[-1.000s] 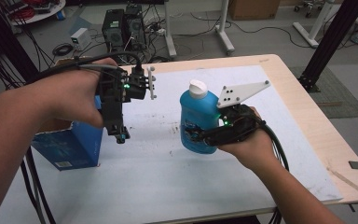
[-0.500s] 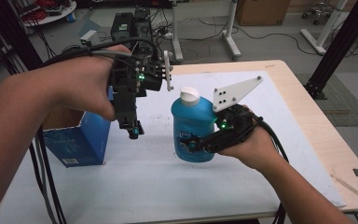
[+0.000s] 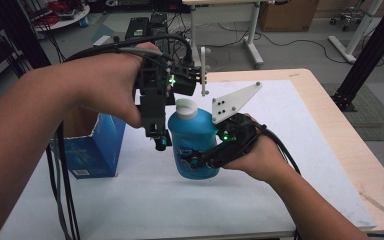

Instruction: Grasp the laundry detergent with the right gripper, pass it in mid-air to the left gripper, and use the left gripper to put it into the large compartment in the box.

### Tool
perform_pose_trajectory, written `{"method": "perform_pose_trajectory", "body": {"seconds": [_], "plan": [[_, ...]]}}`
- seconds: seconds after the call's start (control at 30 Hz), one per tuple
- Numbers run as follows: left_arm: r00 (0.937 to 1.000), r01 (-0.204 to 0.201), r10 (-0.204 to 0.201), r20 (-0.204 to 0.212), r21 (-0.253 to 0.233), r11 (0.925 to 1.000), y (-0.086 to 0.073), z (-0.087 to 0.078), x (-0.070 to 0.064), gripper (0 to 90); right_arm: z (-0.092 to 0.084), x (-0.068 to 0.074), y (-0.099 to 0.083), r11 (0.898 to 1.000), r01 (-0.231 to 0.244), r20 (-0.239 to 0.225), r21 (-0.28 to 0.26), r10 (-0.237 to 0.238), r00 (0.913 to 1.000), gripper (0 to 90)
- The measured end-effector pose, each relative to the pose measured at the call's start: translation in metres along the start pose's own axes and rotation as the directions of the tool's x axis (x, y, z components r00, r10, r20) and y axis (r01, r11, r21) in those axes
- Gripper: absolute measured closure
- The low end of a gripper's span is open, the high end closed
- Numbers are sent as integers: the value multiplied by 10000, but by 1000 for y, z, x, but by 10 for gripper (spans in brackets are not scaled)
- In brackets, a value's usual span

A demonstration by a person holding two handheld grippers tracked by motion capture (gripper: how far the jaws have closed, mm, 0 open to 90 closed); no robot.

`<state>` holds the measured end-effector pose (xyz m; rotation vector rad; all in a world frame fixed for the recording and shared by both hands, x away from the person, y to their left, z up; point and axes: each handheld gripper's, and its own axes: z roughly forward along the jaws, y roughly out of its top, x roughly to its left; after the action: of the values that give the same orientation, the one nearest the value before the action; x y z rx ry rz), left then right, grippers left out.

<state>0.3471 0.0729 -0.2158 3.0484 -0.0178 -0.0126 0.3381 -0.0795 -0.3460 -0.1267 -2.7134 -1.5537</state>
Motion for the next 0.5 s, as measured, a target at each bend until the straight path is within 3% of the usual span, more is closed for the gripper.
{"method": "perform_pose_trajectory", "body": {"seconds": [0.33, 0.5], "plan": [[9999, 83, -85, 96, 175, 9998, 11, -3, -1, 17, 11, -3, 20, 9997, 142, -172, -211, -146, 9997, 465], [9987, 476, -482, 170, 339, 9983, 10, -1, 0, 17, 14, -4, 25, 9995, 145, -274, -288, -153, 9995, 465]]}}
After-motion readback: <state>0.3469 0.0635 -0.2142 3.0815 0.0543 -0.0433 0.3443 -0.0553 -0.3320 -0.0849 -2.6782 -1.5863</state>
